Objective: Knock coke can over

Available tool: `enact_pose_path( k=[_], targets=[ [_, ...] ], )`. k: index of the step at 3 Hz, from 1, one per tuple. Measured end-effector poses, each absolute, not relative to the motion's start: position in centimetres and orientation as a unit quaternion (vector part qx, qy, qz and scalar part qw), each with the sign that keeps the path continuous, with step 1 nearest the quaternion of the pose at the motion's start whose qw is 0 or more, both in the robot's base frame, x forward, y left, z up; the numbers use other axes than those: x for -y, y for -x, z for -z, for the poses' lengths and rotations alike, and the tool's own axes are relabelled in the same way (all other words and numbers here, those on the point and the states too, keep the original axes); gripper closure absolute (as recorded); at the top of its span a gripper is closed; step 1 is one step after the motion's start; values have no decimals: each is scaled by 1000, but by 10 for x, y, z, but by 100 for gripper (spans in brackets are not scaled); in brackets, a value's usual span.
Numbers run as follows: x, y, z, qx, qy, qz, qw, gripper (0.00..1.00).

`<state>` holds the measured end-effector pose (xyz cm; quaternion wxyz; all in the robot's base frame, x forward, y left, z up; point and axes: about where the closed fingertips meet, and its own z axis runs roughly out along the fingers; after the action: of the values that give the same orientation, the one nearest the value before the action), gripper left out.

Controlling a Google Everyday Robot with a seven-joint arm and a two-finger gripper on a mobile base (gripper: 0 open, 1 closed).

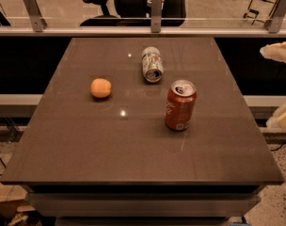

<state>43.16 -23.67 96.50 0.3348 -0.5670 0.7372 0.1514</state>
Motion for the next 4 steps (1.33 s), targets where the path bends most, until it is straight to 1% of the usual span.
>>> enact_pose_path(
  k=[1,2,4],
  targets=[
    [233,-427,-952,-724,553,-189,367,0],
    [224,-425,-940,-714,540,-209,394,0],
    [214,-438,-921,-708,512,-222,434,0]
  ],
)
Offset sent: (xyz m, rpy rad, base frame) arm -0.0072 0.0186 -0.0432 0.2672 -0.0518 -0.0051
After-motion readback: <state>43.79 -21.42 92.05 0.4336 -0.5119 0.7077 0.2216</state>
